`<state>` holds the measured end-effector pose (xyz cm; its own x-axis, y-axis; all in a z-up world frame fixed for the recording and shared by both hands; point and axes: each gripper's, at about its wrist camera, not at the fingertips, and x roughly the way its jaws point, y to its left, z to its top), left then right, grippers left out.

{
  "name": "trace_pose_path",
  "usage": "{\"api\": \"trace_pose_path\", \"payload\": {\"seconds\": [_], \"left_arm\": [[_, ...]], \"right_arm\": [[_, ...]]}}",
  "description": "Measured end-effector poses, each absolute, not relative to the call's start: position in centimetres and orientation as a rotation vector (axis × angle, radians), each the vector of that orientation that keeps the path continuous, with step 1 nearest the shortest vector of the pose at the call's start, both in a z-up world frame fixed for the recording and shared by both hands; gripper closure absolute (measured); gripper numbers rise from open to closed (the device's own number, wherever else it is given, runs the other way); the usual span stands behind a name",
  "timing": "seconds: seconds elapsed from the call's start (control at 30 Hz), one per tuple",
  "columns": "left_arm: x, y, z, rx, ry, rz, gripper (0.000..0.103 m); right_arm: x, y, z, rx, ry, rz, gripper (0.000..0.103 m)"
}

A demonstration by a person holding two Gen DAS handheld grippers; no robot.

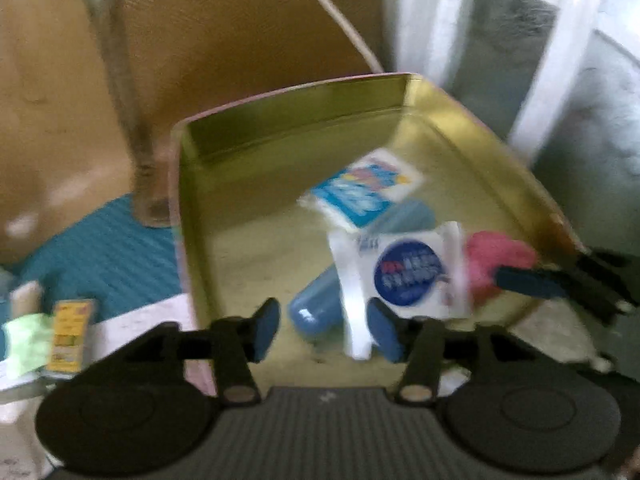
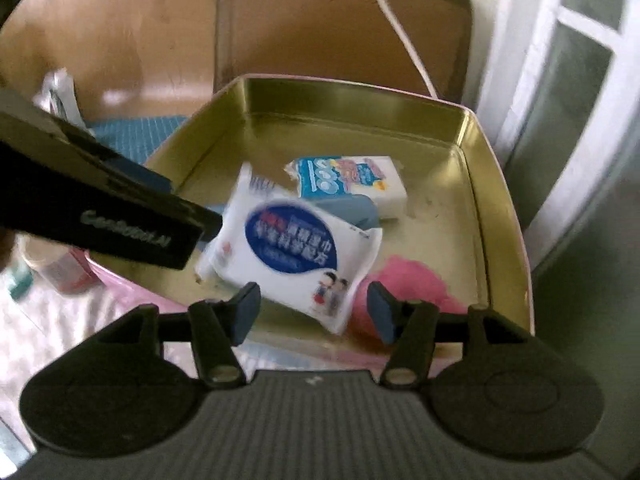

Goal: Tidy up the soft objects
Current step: 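Carry the wet-wipe pack into the gold tin and release it, then move the left gripper back toward the table items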

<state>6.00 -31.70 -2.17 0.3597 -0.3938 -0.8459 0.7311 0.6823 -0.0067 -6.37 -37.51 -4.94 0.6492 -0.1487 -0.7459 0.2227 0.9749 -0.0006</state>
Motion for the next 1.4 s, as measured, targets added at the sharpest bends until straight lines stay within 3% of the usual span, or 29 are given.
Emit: {"api": "trace_pose_path", "payload": {"seconds": [0.07,0.3,1.4], "left_arm": [[5.7,-31.2,-1.6,0.398,0.936,-0.712,0.032],[5.1,-30.4,-0.4,0.406,0.912,-0.643,0.031],[5.9,-24.4,1.1,0.377,0.881,-0.592,0.031]], "right_arm": [[-8.0,-37.7,-4.4,0.125,0.806,-0.210,0.041],[-10.7,-37.6,-3.0,0.244,0.741,-0.185,0.041],[-8.5,-32.1,-1.0,0.203,0.711,-0.093,0.041]]}}
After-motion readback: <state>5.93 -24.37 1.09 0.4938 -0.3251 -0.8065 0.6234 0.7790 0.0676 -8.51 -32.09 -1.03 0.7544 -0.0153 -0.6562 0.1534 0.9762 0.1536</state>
